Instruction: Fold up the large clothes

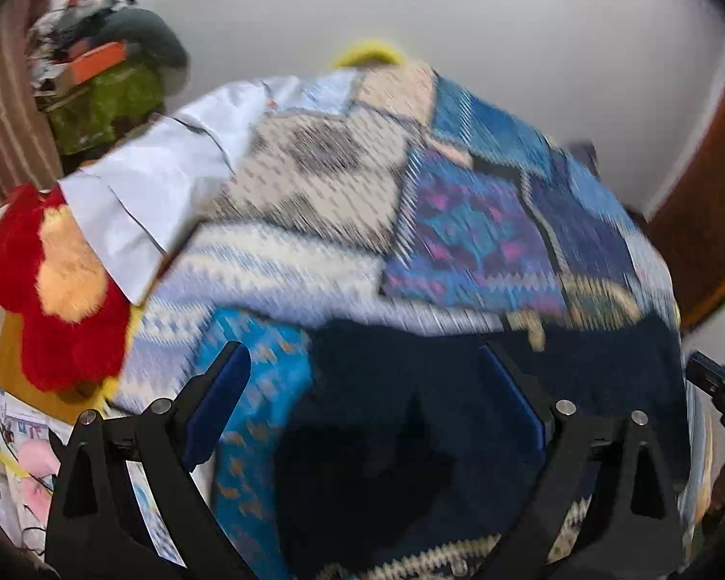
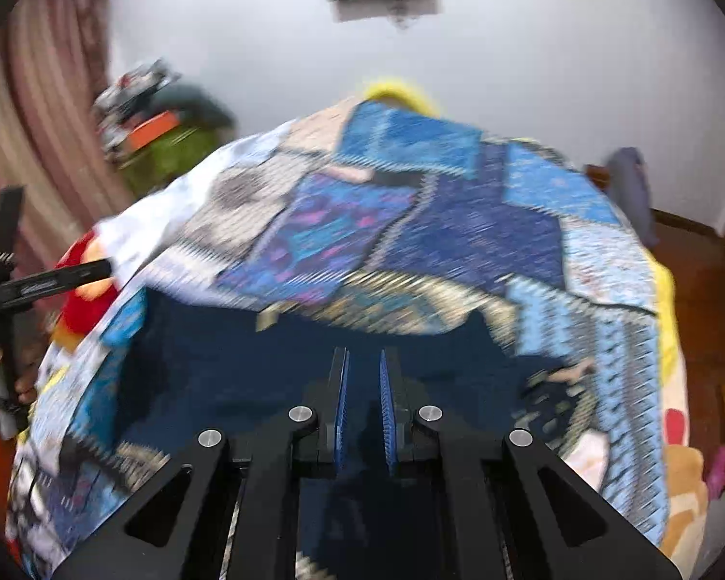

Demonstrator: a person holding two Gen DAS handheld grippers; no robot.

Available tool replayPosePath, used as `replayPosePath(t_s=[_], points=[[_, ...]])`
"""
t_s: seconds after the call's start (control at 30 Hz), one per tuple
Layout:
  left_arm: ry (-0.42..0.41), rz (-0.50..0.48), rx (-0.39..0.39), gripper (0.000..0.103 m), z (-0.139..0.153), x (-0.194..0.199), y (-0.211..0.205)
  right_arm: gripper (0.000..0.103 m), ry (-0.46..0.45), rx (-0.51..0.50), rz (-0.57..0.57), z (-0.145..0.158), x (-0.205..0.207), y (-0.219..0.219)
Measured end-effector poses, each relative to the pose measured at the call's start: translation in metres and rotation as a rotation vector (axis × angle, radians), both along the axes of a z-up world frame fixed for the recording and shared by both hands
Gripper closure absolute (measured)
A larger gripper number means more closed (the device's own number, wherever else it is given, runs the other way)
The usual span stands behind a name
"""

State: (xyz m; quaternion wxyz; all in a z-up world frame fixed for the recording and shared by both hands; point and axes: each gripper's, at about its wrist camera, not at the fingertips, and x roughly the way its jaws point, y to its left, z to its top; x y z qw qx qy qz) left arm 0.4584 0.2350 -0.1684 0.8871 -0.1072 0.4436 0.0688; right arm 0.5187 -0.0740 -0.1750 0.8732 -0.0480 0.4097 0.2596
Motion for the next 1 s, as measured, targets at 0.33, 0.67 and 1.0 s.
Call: replayPosePath(t_s=[0.33, 0.67, 1.0], points=[[0.157, -0.244, -0.014, 0.007, -0.084, -0.024, -0.109, 0.096, 0.119, -0.255, 0.133, -0.093, -0.060, 0.044], [0.134, -0.209, 0.023, 0.000, -0.113, -0.034, -0.099, 0.096, 0.004, -0.354, 0.174, -0.095, -0.074, 0.023], [0.157, -0.079, 0.143, 0.000, -0.117, -0.062, -0.062, 0.096, -0.089, -0.445, 0.100, -0.083, -0.091, -0.009]])
